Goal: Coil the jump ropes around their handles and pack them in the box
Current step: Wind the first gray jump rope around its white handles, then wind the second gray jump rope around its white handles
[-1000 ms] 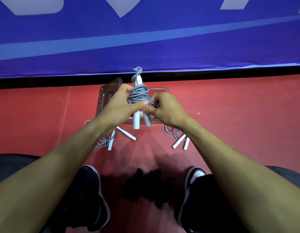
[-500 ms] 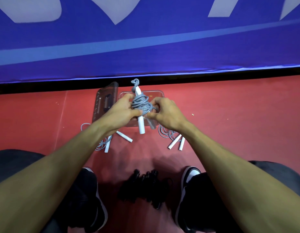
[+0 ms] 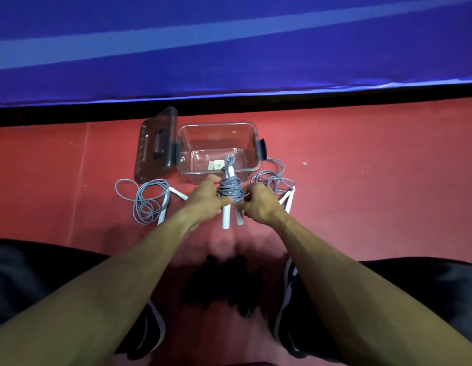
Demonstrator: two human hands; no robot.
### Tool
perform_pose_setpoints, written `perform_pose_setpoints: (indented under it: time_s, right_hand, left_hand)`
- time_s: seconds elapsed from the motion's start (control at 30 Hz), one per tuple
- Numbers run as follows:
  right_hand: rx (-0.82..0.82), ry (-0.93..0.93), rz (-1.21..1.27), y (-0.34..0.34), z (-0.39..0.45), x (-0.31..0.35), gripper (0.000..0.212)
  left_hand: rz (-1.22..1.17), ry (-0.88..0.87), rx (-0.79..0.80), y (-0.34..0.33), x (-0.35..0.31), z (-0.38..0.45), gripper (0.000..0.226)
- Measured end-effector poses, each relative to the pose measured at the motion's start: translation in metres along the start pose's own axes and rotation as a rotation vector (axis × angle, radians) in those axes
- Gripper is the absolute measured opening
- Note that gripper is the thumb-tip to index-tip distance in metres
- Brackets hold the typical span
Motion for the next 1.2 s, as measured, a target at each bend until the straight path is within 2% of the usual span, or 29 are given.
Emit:
perform_pose_setpoints:
  time_s: [0.2, 0.53, 0.67, 0.8, 0.9, 1.2]
  right_hand:
    - [0.039, -0.072, 0.120, -0.045, 0.018, -0.035, 0.024]
    - [0.104, -0.203, 0.112, -0.092, 0.039, -0.092, 0.039]
    - [0.127, -0.203, 0.133, -0.104, 0.042, -0.100, 0.038]
    - [0.144, -0.236, 0.157, -0.124, 0.044, -0.110, 0.036]
    - [0.145, -0.284, 0.207, -0.146, 0.047, -0.118, 0.037]
    - [0.155, -0.309, 0.169, -0.195, 0.059, -0.125, 0.042]
  left_hand:
    - [0.090, 0.116, -0.014, -0.007, 0.063, 0.039, 0.047]
    - [0.066, 0.163, -0.020, -0.031, 0.113, 0.063, 0.034]
    - [0.016, 0.200, -0.010, -0.038, 0.129, 0.070, 0.032]
    - [0.029, 0.208, 0.010, -0.042, 0.151, 0.077, 0.020]
    - [0.091, 0.215, -0.030, -0.037, 0.164, 0.081, 0.034]
    - [0.278, 0.212, -0.014, -0.029, 0.198, 0.091, 0.045]
Point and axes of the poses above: each hand's wrist, its own z-axis towards the middle knuckle, its own y-axis out of the back of the hand, x = y × z, the point moved 10 cm from there along z, towards the middle knuckle, and after that the axes turned 4 degrees about x, right-handed, at the moved point
